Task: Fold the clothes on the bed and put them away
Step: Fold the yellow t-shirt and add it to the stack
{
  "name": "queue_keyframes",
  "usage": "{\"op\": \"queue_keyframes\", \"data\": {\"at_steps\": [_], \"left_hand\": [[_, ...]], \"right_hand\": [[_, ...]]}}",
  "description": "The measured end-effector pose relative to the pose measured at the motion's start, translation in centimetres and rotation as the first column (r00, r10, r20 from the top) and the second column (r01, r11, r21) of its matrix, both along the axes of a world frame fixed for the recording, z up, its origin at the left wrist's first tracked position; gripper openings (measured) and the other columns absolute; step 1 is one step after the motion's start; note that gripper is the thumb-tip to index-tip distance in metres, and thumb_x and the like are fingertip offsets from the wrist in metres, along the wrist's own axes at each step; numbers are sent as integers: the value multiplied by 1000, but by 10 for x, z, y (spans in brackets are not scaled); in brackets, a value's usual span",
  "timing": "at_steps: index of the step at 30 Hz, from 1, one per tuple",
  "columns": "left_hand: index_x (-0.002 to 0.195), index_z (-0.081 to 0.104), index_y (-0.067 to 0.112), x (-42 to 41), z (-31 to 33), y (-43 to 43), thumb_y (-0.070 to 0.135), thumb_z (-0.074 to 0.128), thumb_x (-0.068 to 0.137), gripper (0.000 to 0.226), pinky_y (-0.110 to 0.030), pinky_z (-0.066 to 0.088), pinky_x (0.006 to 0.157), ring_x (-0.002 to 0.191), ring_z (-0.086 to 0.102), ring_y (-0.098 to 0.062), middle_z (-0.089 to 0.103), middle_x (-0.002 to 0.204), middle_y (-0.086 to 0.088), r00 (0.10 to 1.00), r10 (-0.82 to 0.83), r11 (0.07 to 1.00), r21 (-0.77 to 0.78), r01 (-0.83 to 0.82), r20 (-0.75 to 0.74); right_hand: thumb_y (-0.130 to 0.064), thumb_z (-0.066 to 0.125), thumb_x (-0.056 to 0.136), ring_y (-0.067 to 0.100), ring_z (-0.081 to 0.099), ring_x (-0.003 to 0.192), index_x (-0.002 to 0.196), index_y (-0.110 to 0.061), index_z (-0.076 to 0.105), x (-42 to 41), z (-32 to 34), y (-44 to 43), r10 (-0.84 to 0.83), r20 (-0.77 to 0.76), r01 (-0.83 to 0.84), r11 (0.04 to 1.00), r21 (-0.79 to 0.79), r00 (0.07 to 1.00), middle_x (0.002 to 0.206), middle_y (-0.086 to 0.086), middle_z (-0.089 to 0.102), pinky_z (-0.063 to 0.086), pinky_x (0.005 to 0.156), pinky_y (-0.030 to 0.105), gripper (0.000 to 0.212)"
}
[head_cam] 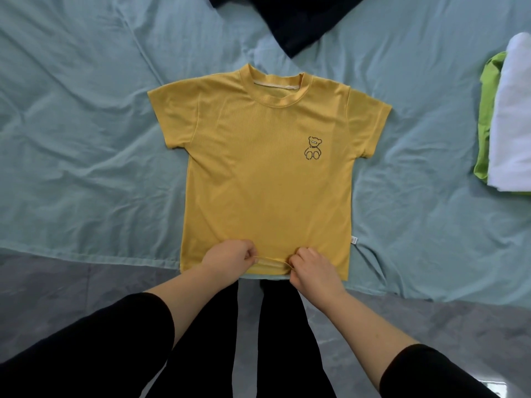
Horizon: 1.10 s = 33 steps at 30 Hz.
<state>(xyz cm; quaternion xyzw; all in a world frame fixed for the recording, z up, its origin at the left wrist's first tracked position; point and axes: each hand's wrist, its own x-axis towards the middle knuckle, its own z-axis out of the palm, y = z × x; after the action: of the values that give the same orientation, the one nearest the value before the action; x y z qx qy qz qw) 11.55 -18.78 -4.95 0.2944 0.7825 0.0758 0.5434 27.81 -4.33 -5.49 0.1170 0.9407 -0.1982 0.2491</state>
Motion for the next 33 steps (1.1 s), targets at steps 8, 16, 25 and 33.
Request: {"op": "queue_keyframes", "data": {"at_steps": [8, 16, 25, 33], "left_hand": [[108, 50, 25, 38, -6, 6, 36, 53, 87, 24, -31, 39, 84, 106, 49, -19, 48, 109, 4, 914, -210, 953, 135, 271, -347], [108, 52, 17, 3, 0, 6, 23, 47, 89, 20, -31, 37, 66, 97, 54, -23, 52, 106, -1, 960, -133, 984, 84, 158, -246], [97, 66, 22, -116, 24, 31, 46, 73, 80, 31, -27, 43, 77, 94, 56, -15, 62, 96, 6, 990, 92, 993, -85, -82, 112], [81, 67, 32, -199, 14, 66, 33, 76, 80, 9, -21, 39, 64, 78, 55, -8, 62, 81, 10, 938, 344, 934, 117, -337, -42]], "right_hand": [[-25, 59, 82, 20, 57, 84, 86, -20, 59, -25, 4, 27, -277, 334, 385, 864, -324, 901, 87, -3, 58, 49, 75, 37, 7], [-19, 52, 76, 24, 55, 92, 96, -24, 48, -27, 4, 32, -72, 258, 120, 977, -175, 964, 96, -2, 59, 34, 72, 32, 21], [-6, 61, 79, 12, 52, 76, 76, -17, 63, -72, 21, 87, -550, 415, 686, 637, -353, 724, 75, -6, 58, 40, 65, 23, 12], [6, 56, 78, 15, 54, 80, 96, -9, 67, -148, 29, 178, -629, 239, 672, 676, -301, 740, 87, 1, 61, 44, 66, 22, 26]]}}
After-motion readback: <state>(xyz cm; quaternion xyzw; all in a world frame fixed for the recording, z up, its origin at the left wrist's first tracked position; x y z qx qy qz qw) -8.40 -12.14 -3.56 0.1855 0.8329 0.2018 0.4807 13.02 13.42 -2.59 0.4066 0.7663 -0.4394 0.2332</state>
